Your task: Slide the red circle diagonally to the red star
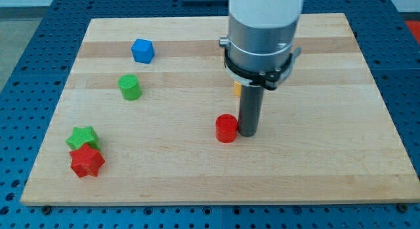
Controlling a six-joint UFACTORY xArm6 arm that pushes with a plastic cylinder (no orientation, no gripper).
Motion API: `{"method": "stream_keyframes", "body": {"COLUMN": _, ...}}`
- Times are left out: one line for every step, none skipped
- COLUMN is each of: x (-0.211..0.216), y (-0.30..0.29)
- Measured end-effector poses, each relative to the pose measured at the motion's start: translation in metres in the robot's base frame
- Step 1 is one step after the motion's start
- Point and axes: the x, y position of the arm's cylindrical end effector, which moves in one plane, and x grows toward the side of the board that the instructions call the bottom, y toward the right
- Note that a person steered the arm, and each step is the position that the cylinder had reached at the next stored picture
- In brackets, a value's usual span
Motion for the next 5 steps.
{"method": "stream_keyframes", "body": {"x": 0.0, "y": -0.021}}
{"method": "stream_keyframes", "body": {"x": 0.0, "y": -0.05}}
{"method": "stream_keyframes", "body": {"x": 0.0, "y": -0.082}}
{"method": "stream_keyframes", "body": {"x": 0.001, "y": -0.116}}
{"method": "stream_keyframes", "body": {"x": 0.004, "y": -0.147}}
